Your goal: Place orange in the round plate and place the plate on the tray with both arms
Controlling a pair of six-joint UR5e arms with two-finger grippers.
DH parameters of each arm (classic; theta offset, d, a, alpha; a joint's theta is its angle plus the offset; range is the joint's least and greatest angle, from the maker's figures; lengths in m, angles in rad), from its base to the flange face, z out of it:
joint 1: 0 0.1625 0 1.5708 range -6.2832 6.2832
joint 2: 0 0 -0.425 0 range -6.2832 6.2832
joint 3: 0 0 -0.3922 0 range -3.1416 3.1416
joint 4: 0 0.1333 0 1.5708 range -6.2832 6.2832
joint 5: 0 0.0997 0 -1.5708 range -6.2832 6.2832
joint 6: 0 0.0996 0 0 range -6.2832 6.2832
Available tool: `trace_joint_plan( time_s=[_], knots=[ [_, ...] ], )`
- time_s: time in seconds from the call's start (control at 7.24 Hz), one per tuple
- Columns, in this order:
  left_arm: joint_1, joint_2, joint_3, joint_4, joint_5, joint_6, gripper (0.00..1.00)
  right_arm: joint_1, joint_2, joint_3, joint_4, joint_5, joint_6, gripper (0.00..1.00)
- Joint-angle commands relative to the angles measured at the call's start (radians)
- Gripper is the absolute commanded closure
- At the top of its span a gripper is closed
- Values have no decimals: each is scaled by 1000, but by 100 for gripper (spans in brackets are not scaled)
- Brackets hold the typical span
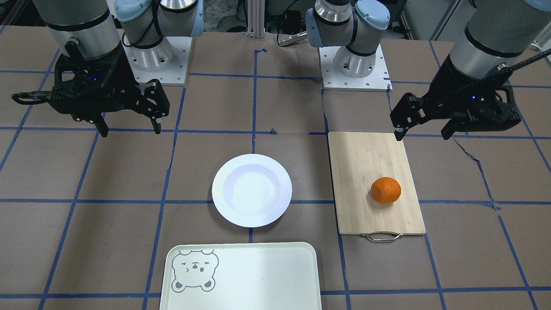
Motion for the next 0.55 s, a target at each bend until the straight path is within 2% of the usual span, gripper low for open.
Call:
trace_joint_plan(
  time_s=[0.0,0.41],
  knots=[
    [0,1,1,2,-2,-3,0,-2,-6,-5,28,-65,-2,0],
    [-6,4,-9,1,-6,-1,0,-3,-6,-2,35,-25,0,0]
  ],
)
